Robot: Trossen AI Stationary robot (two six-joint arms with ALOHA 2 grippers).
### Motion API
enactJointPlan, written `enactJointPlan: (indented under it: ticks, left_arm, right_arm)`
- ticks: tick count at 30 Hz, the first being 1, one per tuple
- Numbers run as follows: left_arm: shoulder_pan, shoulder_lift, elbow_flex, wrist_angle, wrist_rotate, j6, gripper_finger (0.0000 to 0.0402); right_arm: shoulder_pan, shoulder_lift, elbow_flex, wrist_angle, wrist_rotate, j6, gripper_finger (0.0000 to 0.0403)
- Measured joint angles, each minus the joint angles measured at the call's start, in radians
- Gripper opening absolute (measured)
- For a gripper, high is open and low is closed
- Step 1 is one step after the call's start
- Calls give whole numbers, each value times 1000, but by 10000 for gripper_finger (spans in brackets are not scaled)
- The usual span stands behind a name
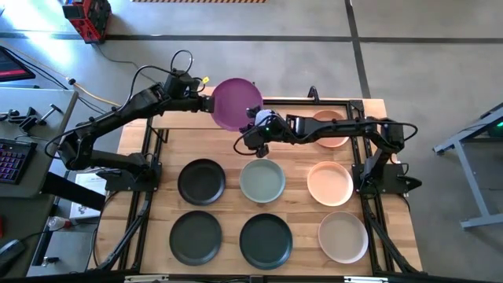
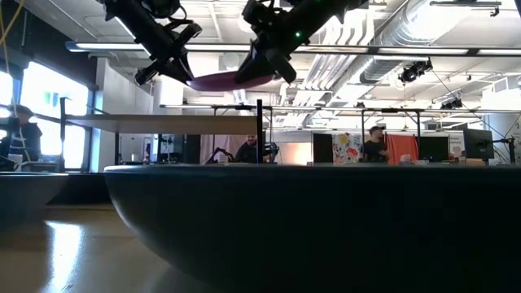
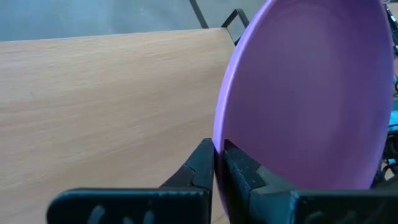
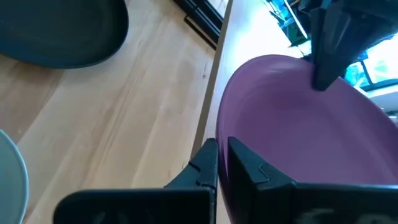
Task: Place and stack plates onto a shelf
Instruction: Put the violet plate on the shelf
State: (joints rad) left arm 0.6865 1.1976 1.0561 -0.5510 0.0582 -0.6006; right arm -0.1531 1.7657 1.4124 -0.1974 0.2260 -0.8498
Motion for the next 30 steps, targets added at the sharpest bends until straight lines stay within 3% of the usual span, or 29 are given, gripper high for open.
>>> enactJointPlan:
  ticks: [10, 21, 30]
  left_arm:
    - [-1, 0, 0, -7, 8, 4, 4]
    - [0, 0, -1, -12, -25, 19, 3]
    - [57, -1, -1, -69, -70, 22, 3]
  right_arm:
    - [36, 0, 0, -6, 32, 1, 3]
    - [45, 0, 0, -16, 66, 58, 72]
    - [49, -63, 0, -24, 161, 32, 83]
